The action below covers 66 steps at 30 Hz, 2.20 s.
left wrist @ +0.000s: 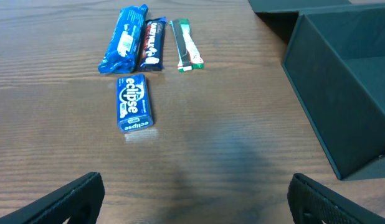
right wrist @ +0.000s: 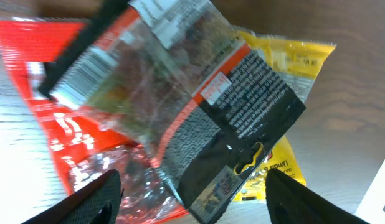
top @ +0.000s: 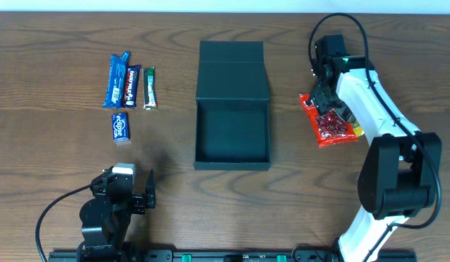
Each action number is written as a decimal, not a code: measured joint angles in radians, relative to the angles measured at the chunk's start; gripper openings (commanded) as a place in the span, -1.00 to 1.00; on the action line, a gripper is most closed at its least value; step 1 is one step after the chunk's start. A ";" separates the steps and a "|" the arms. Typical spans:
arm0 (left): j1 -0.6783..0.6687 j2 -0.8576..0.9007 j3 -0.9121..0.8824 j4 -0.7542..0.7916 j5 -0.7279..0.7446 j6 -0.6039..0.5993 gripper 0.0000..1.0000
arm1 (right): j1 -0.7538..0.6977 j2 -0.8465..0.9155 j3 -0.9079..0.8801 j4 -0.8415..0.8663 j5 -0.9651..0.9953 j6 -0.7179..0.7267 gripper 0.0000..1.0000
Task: Pack container
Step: 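Grasp the black-and-clear snack bag with the right gripper, then carry the bag over the box and lower it inside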
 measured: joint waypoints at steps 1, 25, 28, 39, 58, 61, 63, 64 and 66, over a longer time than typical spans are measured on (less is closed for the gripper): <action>0.000 0.000 0.000 0.000 0.000 0.000 0.91 | -0.009 0.007 0.000 0.000 0.003 -0.002 0.42; 0.000 0.000 0.000 0.000 0.000 0.000 0.91 | -0.100 0.087 -0.001 0.015 -0.164 -0.046 -0.24; 0.000 0.000 0.000 0.000 0.000 0.000 0.91 | -0.100 0.087 -0.001 0.023 -0.169 -0.040 -0.63; 0.000 0.000 0.000 0.000 0.000 0.000 0.90 | -0.100 0.088 -0.001 0.056 -0.206 -0.031 -0.98; 0.000 0.000 0.000 0.000 0.000 0.000 0.91 | 0.076 0.085 0.446 -0.147 -0.249 0.259 -0.97; 0.000 0.000 0.000 0.000 0.000 0.000 0.91 | 0.166 0.085 0.492 -0.190 -0.250 0.327 -0.97; 0.000 0.000 0.000 0.000 0.000 0.000 0.91 | 0.232 0.085 0.509 -0.208 -0.251 0.374 -0.97; 0.000 0.000 0.000 0.000 0.000 0.000 0.91 | 0.261 0.085 0.515 -0.216 -0.252 0.401 -0.97; 0.000 0.000 0.000 0.000 0.000 0.000 0.91 | 0.325 0.085 0.521 -0.236 -0.255 0.474 -0.97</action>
